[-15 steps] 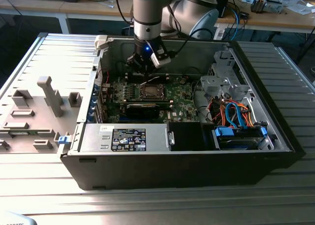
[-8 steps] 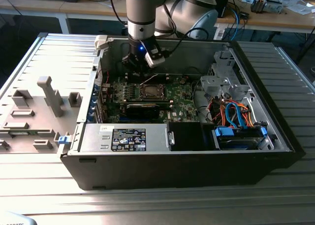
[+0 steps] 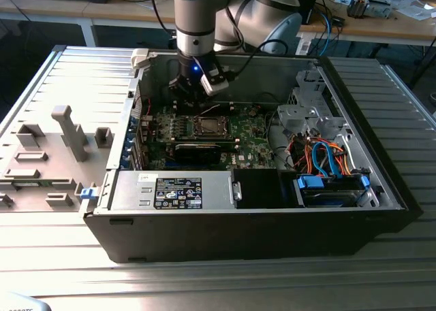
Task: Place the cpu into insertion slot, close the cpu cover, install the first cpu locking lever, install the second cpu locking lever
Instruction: 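Install the first cpu locking lever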
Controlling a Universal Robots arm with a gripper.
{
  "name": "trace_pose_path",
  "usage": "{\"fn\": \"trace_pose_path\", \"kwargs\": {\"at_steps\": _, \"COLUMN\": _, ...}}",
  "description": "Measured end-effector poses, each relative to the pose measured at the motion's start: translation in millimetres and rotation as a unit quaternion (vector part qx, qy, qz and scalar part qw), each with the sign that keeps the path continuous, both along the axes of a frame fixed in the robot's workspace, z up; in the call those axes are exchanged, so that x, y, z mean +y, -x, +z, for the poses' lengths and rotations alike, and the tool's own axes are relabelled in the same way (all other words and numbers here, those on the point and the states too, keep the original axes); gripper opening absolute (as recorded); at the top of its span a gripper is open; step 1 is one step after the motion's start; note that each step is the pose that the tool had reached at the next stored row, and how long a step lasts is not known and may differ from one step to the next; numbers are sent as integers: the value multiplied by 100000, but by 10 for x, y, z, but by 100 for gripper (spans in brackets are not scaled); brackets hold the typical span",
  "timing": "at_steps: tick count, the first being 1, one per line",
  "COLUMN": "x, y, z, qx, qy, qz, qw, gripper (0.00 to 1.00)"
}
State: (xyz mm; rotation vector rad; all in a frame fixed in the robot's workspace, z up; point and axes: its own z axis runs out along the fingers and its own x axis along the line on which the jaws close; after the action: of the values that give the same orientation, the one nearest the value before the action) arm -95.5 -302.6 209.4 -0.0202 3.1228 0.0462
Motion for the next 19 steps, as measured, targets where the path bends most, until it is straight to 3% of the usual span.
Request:
{"fn": "trace_pose_path", "kwargs": {"at_steps": 2, "x": -23, "y": 0, "z": -1, "qx": -1, "qy": -6, "qz": -1, "qw": 100000, "gripper": 11}}
{"fn": "trace_pose_path", "kwargs": {"at_steps": 6, "x": -27, "y": -12, "z": -11, "qx": 7, "qy": 2, "qz": -4, "qw": 100000, "gripper": 11}}
{"fn": "trace_pose_path", "kwargs": {"at_steps": 19, "x": -27, "y": -207, "z": -66, "qx": 179, "qy": 271, "qz": -2, "qw": 99999, "gripper": 11}}
